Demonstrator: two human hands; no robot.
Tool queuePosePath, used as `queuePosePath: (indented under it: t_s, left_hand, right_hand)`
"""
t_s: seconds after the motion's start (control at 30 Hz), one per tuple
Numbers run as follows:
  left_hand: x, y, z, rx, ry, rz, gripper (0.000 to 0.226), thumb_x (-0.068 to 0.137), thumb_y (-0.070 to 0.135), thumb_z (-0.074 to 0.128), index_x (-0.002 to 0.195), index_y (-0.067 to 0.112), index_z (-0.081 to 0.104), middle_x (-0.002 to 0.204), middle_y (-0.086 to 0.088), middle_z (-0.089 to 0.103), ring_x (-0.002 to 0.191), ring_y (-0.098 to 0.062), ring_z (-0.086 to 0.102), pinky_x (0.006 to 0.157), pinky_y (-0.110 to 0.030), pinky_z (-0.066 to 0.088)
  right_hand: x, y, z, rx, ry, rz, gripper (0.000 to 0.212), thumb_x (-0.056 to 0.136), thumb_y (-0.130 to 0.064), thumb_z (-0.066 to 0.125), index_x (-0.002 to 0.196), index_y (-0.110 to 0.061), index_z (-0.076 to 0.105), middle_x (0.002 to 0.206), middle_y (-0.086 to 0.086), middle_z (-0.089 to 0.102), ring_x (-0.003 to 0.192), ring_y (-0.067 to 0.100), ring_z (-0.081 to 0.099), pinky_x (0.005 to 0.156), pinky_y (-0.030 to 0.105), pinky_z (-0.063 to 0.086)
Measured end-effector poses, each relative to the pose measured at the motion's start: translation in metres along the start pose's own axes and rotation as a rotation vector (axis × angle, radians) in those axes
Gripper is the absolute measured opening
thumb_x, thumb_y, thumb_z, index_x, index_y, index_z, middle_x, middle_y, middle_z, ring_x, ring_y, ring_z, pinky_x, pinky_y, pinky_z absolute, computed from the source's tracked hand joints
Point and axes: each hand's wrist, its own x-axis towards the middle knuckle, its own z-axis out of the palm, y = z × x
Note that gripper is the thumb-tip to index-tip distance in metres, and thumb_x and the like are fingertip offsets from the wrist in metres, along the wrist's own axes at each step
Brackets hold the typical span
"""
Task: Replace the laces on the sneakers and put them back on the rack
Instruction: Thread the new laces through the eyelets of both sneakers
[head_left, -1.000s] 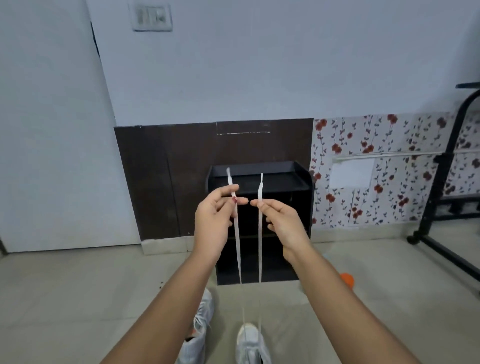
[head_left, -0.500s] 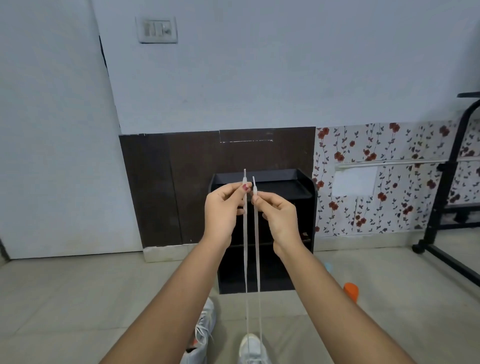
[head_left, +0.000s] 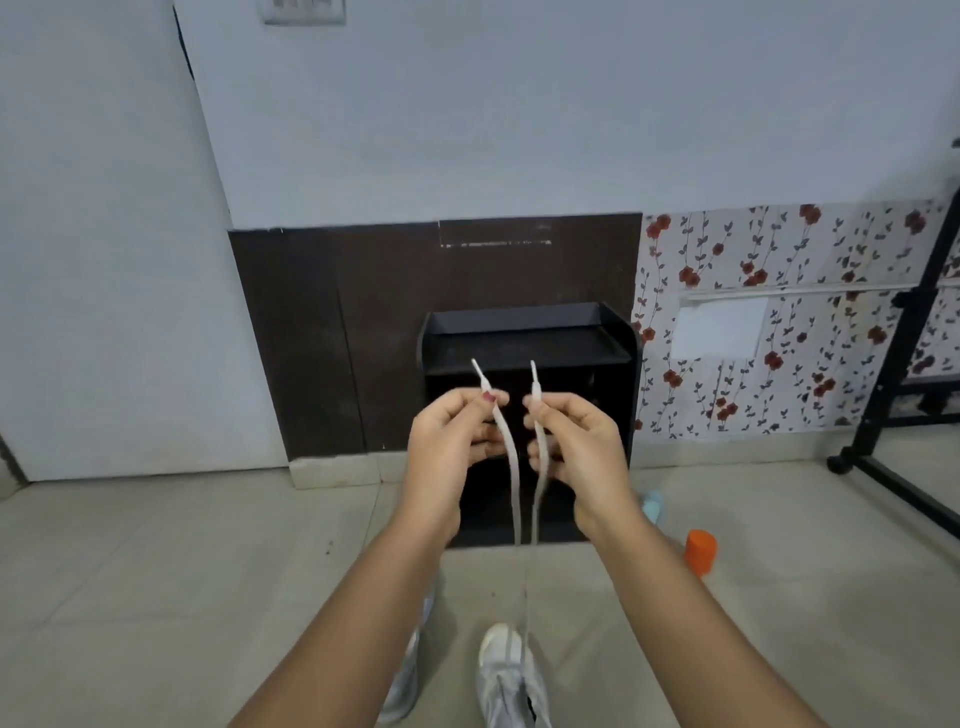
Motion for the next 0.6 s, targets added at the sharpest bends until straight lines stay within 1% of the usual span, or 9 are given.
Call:
queuePosePath:
  t_s: [0.1,0.17,0.23,0.33,0.37,0.4,0.47,0.53,0.6]
  left_hand:
    - [-0.039,-0.063,-0.018,0.037,-0.024,-0.231,0.021,0.095,0.011,0.053,0.082,0.012,0.069,0.071,-0.003,0.063,0.061,-0.012,0.058,0.059,-0.026,0.052]
    - [-0.063,-0.110,-0.030,0.088,-0.029,-0.398,0.021,0.094,0.010,0.054,0.080,0.012,0.070,0.075,-0.008,0.064,0.062,-0.015,0.058,0.058,-0.026,0.050]
    - [-0.085,-0.153,-0.044,0.176,-0.026,-0.533,0.020,0.093,0.008,0.054,0.079,0.010,0.068,0.071,-0.006,0.060,0.058,-0.014,0.056,0.055,-0.024,0.048]
    - [-0.102,-0.210,-0.065,0.368,-0.058,-0.650,0.012,0.092,0.007,0.057,0.082,0.008,0.063,0.066,-0.004,0.056,0.048,-0.010,0.054,0.051,-0.024,0.046]
    - [-0.105,-0.228,-0.073,0.448,-0.066,-0.675,0.011,0.091,0.008,0.058,0.082,0.009,0.063,0.067,-0.005,0.058,0.049,-0.012,0.055,0.054,-0.026,0.048]
    - [-0.106,-0.244,-0.080,0.550,-0.078,-0.680,0.010,0.090,0.010,0.059,0.082,0.012,0.064,0.071,-0.007,0.062,0.054,-0.016,0.058,0.060,-0.031,0.050]
    - [-0.107,-0.271,-0.092,0.839,-0.158,-0.685,0.010,0.089,0.020,0.059,0.090,0.015,0.068,0.089,-0.009,0.069,0.078,-0.024,0.066,0.077,-0.035,0.051]
    - [-0.109,-0.290,-0.101,1.073,-0.219,-0.654,0.028,0.090,0.029,0.055,0.112,0.015,0.066,0.113,-0.007,0.065,0.105,-0.025,0.061,0.089,-0.032,0.047]
    - [-0.106,-0.307,-0.104,1.103,-0.217,-0.609,0.040,0.093,0.032,0.053,0.129,0.016,0.057,0.130,-0.005,0.055,0.120,-0.023,0.052,0.098,-0.032,0.042]
  right_hand:
    - [-0.027,0.050,-0.026,-0.086,-0.038,0.247,0.010,0.094,-0.014,0.058,0.092,-0.013,0.067,0.066,0.000,0.063,0.045,0.010,0.050,0.046,0.023,0.043]
    - [-0.046,0.091,-0.044,-0.142,-0.038,0.395,0.009,0.093,-0.011,0.056,0.093,-0.009,0.066,0.067,0.002,0.063,0.046,0.012,0.050,0.047,0.024,0.043]
    - [-0.066,0.134,-0.061,-0.213,-0.023,0.515,0.010,0.094,-0.008,0.053,0.094,-0.006,0.063,0.068,0.005,0.062,0.049,0.014,0.051,0.050,0.025,0.044]
    - [-0.081,0.196,-0.086,-0.383,0.004,0.628,0.014,0.094,-0.007,0.049,0.098,-0.002,0.062,0.068,0.007,0.062,0.050,0.017,0.052,0.051,0.027,0.042]
    - [-0.084,0.217,-0.093,-0.474,0.010,0.660,0.015,0.093,-0.009,0.050,0.100,-0.003,0.063,0.069,0.006,0.064,0.053,0.018,0.054,0.052,0.029,0.044]
    - [-0.085,0.231,-0.099,-0.610,-0.010,0.674,0.018,0.091,-0.014,0.052,0.101,-0.006,0.064,0.074,0.004,0.067,0.060,0.020,0.059,0.057,0.032,0.047]
    - [-0.087,0.254,-0.110,-1.004,-0.136,0.679,0.026,0.089,-0.025,0.052,0.110,-0.017,0.065,0.099,0.002,0.070,0.089,0.023,0.065,0.076,0.033,0.050]
    - [-0.089,0.266,-0.114,-1.324,-0.261,0.629,0.035,0.092,-0.032,0.049,0.125,-0.022,0.057,0.123,0.003,0.061,0.113,0.026,0.056,0.089,0.033,0.046]
    - [-0.082,0.276,-0.110,-1.408,-0.333,0.566,0.039,0.095,-0.033,0.047,0.132,-0.023,0.051,0.132,0.004,0.052,0.122,0.027,0.046,0.094,0.034,0.043]
